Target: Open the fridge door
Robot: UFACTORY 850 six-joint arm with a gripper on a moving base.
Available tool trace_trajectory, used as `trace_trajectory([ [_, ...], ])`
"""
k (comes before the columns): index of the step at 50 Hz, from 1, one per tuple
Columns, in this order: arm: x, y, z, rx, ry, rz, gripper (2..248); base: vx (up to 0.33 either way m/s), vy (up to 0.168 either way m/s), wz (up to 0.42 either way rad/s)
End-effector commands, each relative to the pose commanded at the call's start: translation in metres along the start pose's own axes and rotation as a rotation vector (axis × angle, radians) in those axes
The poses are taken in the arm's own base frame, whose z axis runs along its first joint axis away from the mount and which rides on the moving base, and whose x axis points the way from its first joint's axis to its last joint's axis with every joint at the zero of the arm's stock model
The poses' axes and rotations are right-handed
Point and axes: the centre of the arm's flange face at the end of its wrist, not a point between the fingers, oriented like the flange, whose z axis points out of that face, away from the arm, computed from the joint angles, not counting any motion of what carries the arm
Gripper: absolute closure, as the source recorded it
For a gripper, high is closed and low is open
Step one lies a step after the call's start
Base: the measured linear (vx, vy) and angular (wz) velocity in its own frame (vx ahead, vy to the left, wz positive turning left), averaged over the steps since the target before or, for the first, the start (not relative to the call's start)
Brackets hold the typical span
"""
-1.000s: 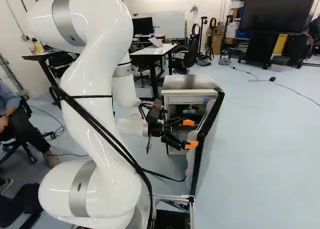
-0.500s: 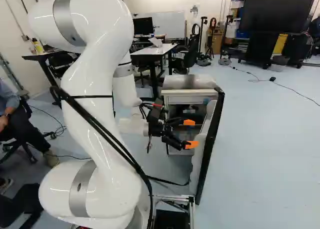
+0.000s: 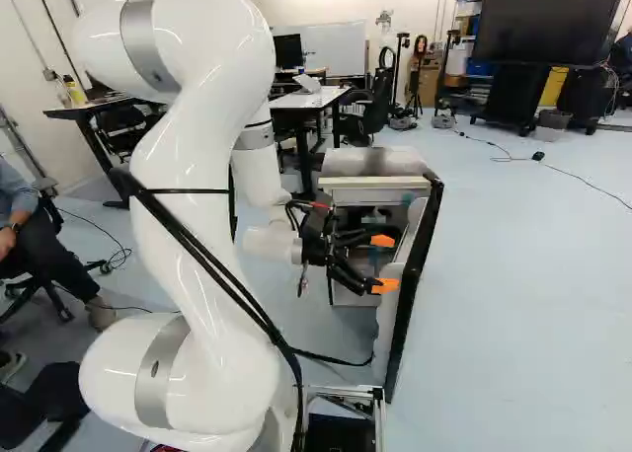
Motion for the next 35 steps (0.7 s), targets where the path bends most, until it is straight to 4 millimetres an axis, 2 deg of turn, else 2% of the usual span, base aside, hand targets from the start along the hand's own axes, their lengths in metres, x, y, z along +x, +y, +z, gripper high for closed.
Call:
trace_trajectory([
  [35, 0.010, -0.040, 0.068, -0.240, -0.032, 0.134, 3, 0.000, 0.000, 0.000],
])
